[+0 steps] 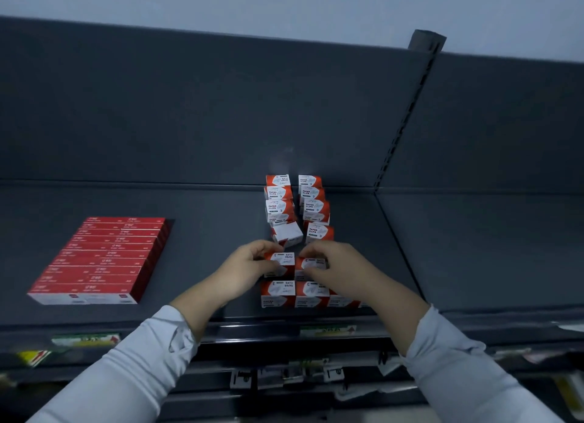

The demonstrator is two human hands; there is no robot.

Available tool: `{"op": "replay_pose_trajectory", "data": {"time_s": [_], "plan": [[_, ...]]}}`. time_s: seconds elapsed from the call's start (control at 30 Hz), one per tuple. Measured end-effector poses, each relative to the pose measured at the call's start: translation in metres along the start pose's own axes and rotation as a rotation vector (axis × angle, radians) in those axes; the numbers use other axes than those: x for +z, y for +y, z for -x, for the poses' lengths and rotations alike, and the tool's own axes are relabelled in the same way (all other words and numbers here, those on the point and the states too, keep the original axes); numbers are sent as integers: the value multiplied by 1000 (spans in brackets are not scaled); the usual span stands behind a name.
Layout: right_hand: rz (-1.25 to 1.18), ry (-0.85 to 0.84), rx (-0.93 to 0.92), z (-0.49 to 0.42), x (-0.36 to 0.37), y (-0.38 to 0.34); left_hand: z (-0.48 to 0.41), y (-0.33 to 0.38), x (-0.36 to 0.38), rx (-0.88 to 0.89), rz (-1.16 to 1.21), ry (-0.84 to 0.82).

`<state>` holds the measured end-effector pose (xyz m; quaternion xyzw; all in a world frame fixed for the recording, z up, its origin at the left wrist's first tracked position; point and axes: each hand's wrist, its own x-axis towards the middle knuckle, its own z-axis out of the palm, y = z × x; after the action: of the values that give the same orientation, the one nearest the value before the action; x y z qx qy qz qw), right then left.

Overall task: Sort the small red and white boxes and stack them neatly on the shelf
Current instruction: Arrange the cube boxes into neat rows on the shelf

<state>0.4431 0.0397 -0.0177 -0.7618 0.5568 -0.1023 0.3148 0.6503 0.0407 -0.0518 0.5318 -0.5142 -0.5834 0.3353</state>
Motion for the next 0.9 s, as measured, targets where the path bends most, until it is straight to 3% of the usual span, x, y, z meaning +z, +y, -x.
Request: {"op": "replay_pose_trajectory", "data": {"time_s": [0.37, 0.57, 0.9], "plan": [[87, -123, -16, 12, 4, 6, 6, -10, -9, 54, -40, -89], [170, -78, -66, 19, 2, -1, 13, -13, -12, 102, -307, -171], [184, -29, -88, 24, 4, -5, 18, -17, -8, 214, -422, -136]]}}
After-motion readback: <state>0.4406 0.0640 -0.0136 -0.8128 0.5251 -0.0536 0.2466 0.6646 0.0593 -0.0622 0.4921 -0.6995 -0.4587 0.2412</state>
